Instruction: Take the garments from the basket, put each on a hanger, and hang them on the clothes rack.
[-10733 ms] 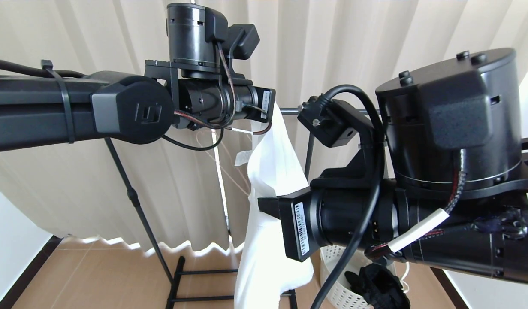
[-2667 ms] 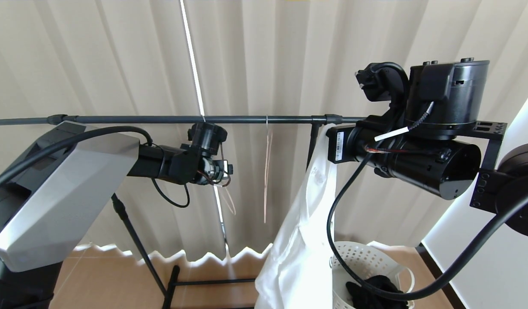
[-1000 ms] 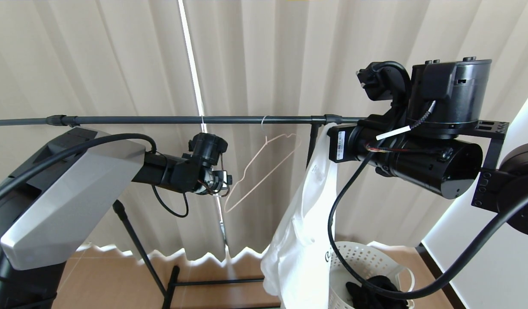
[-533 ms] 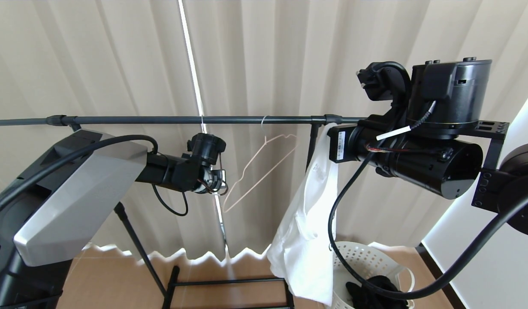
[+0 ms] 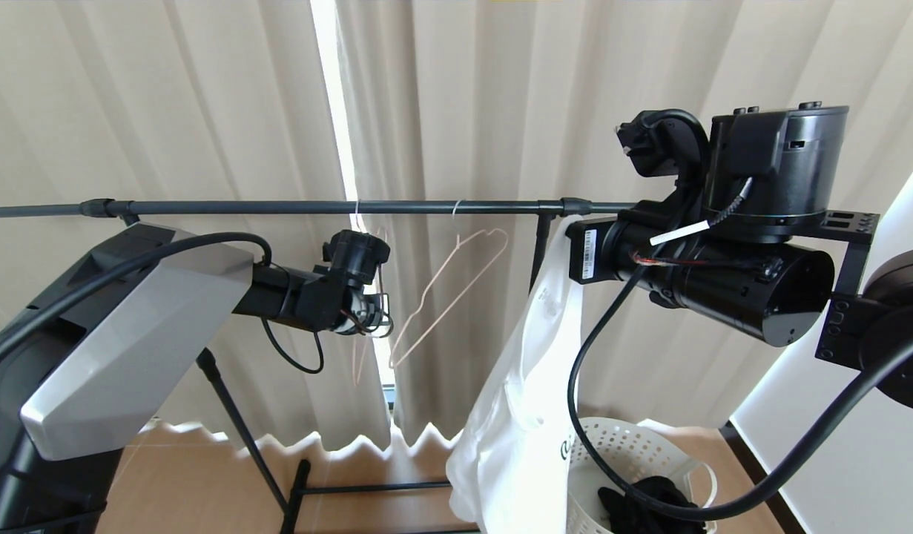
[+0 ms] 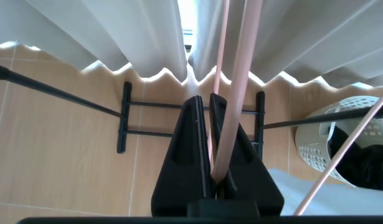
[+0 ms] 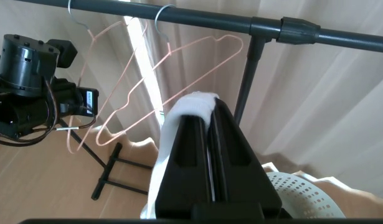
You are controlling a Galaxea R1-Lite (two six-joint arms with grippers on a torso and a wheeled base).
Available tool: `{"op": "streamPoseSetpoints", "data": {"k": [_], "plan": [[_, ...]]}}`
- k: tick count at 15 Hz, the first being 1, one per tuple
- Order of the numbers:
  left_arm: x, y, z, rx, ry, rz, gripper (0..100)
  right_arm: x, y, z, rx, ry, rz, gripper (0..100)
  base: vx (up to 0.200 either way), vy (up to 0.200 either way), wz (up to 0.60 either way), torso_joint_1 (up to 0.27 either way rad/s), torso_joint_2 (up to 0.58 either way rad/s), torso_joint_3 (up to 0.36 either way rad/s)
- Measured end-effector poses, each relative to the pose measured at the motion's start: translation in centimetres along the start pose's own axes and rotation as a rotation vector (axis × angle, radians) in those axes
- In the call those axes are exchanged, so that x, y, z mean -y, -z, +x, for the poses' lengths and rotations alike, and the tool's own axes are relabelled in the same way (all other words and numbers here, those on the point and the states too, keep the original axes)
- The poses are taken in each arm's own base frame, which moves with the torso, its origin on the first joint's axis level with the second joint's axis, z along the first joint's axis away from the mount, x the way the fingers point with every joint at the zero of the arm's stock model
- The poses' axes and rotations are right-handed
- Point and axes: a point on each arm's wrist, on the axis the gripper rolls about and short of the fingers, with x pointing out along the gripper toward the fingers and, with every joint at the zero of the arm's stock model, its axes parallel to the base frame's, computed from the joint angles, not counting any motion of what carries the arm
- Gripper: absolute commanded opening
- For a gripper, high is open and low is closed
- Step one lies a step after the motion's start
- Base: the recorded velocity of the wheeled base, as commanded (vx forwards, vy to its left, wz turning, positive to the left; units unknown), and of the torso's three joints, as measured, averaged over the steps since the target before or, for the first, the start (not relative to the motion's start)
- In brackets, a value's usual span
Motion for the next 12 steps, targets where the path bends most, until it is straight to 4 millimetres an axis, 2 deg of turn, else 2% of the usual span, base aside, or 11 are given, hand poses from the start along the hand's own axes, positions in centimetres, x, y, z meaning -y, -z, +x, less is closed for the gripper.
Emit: {"op": "streamPoseSetpoints", "data": {"k": [5,12], "plan": [[-0.1,-0.3,-1.2,0.007,0.008,0.003,0,0.0,0.0,0.0,0.0,0.0,0.0,0,0.0,0.0,0.0,0.0,0.0,0.0],[-0.2,-0.9,-5.1,0.033,0.038,0.018,0,0.0,0.0,0.0,0.0,0.001,0.0,0,0.0,0.0,0.0,0.0,0.0,0.0]]}}
